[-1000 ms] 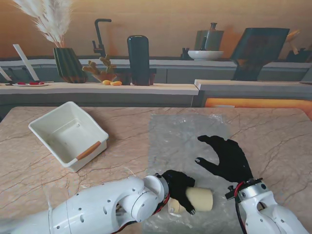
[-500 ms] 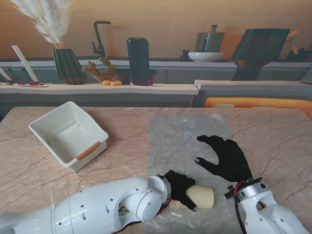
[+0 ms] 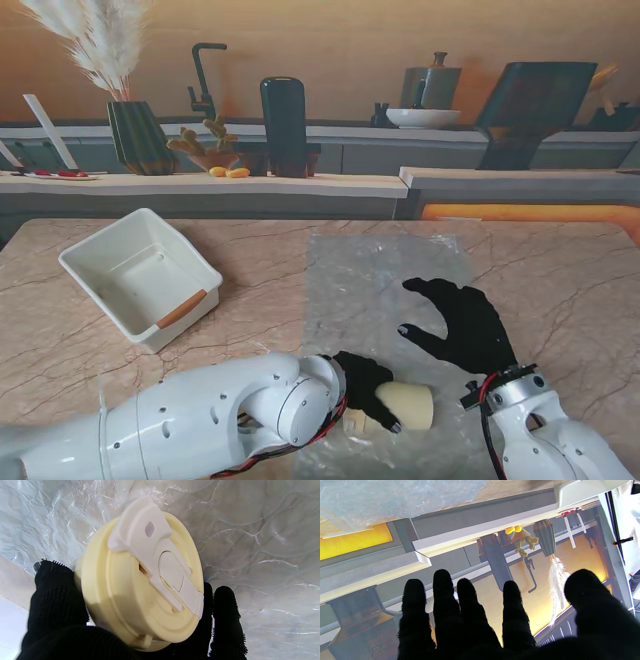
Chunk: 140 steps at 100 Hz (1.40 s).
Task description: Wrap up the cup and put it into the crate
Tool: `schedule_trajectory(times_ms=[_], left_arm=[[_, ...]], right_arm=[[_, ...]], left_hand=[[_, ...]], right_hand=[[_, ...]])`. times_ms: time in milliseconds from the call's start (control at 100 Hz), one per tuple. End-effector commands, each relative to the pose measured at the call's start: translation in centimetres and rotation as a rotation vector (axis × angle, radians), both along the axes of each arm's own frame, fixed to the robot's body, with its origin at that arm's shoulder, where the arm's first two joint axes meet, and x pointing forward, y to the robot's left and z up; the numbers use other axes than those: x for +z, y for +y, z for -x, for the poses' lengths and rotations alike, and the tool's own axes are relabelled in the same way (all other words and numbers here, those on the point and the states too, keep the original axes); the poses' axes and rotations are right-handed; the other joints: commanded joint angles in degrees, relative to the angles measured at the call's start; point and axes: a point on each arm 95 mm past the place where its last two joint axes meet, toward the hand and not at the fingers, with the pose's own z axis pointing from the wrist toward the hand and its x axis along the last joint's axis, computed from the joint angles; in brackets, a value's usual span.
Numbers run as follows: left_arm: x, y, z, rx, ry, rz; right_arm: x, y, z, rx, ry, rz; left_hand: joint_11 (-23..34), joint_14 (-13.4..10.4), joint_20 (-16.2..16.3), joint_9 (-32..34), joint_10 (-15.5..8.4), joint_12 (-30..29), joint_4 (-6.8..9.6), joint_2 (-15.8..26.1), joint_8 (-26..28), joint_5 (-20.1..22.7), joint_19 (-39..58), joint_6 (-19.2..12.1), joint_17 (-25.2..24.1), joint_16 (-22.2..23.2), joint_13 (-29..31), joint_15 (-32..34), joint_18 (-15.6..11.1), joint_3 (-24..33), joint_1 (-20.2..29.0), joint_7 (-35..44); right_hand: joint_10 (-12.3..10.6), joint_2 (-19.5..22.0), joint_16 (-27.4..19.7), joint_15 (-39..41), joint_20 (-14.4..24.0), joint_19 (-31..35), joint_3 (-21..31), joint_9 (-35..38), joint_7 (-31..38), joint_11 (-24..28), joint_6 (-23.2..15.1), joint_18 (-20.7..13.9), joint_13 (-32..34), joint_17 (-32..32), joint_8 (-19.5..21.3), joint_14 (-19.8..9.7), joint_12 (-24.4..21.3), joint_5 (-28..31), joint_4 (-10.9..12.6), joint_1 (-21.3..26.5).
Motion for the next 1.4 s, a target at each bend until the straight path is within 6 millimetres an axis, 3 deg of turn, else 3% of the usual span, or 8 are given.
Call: schedule_trajectory(times_ms=[0, 310, 570, 730, 890, 1060, 1220, 1390], left_arm=[[-0.8, 0.2, 0.3, 0.004, 0.013, -0.011], [-0.9, 0.2, 0.3, 0.019, 0.033, 0.001], [-0.7, 0.5, 0.0, 0.054, 0.076, 0.016], [-0.5, 0.9, -0.7, 0.08, 0.094, -0.028], [-0.7, 1.2, -1.1, 0.115, 0.123, -0.054], [-0.9, 1.2, -1.3, 0.137, 0.133, -0.056], [-0.9, 1.4, -1.7, 0.165, 0.123, -0.074], [-0.8, 1.9, -2.6, 0.22, 0.116, -0.1]], right_arm=[[0.2, 0.3, 0.1, 0.032, -0.011, -0.005], [1.2, -0.4, 1.8, 0.156, -0.115, 0.091], [1.1, -2.2, 5.0, 0.278, -0.135, 0.28], [0.5, -3.2, 7.3, 0.327, -0.057, 0.378], [-0.2, -3.6, 8.5, 0.403, 0.109, 0.465], [-1.5, -3.6, 8.8, 0.466, 0.213, 0.657], [-2.7, -3.4, 8.5, 0.489, 0.275, 0.666], [-3.5, -2.9, 8.0, 0.511, 0.291, 0.713]], left_hand=[[-0.52, -0.32, -0.61, -1.74, 0.72, -0.65, 4.31, 6.44, 0.34, 1.61, -0.34, -4.04, -0.57, -1.33, -1.03, -1.07, 0.24, 3.6, 3.11, -1.22], [-0.84, -0.67, -1.27, -2.25, 0.87, -0.94, 4.31, 5.37, -0.82, 0.67, -1.91, -3.07, -1.44, -2.11, -2.1, -2.35, 0.19, 3.55, 1.55, -3.9], [-2.43, -0.92, -2.79, -3.02, 1.04, -2.01, 4.16, 3.55, -2.15, 0.93, -5.48, -2.91, -2.6, -3.44, -3.48, -4.77, 0.15, 3.46, -0.12, -6.08], [-3.69, -0.82, -3.51, -2.92, 1.06, -3.17, 4.14, 3.69, -2.37, 1.25, -7.47, -3.08, -2.85, -4.57, -3.63, -6.52, 0.12, 3.66, 0.33, -6.66], [-3.92, -0.48, -3.76, -2.51, 1.18, -3.48, 4.18, 4.63, -2.4, 1.65, -8.16, -3.08, -2.71, -5.03, -3.58, -6.98, 0.13, 3.62, 0.22, -6.9], [-3.91, -0.59, -3.71, -2.66, 1.04, -3.5, 4.26, 4.98, -2.27, 1.84, -8.2, -3.24, -2.65, -5.02, -3.63, -6.79, -0.1, 3.68, 0.53, -6.92], [-3.83, -0.42, -3.68, -2.59, 1.07, -3.51, 4.32, 5.0, -2.24, 2.06, -8.27, -2.91, -2.68, -5.07, -3.72, -6.76, 0.18, 3.75, 1.04, -7.01], [-3.88, -0.21, -3.69, -2.61, 1.4, -3.59, 4.32, 5.17, -2.34, 2.21, -8.33, -2.55, -2.67, -5.15, -3.78, -6.75, 0.2, 3.69, 1.14, -7.26]], right_hand=[[0.64, 1.71, 0.74, 0.51, 1.12, 0.97, -0.73, 0.87, 0.11, 0.86, 0.15, 0.68, 1.1, 0.07, 0.62, 0.46, 0.75, 0.74, 0.54, 0.63], [-0.85, -3.02, 3.73, 5.63, 2.41, 4.56, 1.56, 4.4, 4.37, 6.52, 1.72, 0.17, 5.57, 2.79, 4.08, -1.46, 3.43, 4.88, 1.14, 1.55], [-3.34, -10.41, 9.21, 14.35, 4.22, 12.95, 4.68, 7.59, 9.17, 13.49, 0.84, -2.18, 9.04, 5.73, 9.7, -3.85, 7.66, 8.25, -0.28, 1.57], [-4.42, -13.3, 11.46, 18.31, 4.29, 17.16, 6.23, 10.73, 11.6, 15.81, -0.48, -2.69, 11.52, 6.53, 11.6, -4.37, 9.3, 11.01, -0.81, 0.23], [-4.58, -15.37, 13.6, 20.54, 3.95, 18.26, 7.67, 10.88, 11.81, 16.4, -0.35, -2.91, 11.04, 5.68, 12.36, -4.45, 10.72, 11.0, -1.36, -3.2], [-5.99, -16.27, 16.96, 23.92, 4.97, 20.19, 11.74, 11.68, 12.94, 18.48, -1.92, -4.04, 11.78, 7.28, 14.57, -5.81, 13.86, 11.48, -2.11, -9.89], [-6.11, -18.42, 16.49, 21.99, 5.01, 19.51, 13.09, 10.33, 11.81, 16.94, -2.35, -3.97, 10.19, 6.14, 13.9, -5.98, 13.71, 10.85, -2.4, -9.9], [-7.38, -20.11, 9.92, 9.97, 3.04, 12.01, 13.96, 5.94, 8.35, 8.79, -1.83, -2.82, 6.09, 1.48, 11.31, -7.83, 9.69, 6.22, -2.44, -9.68]])
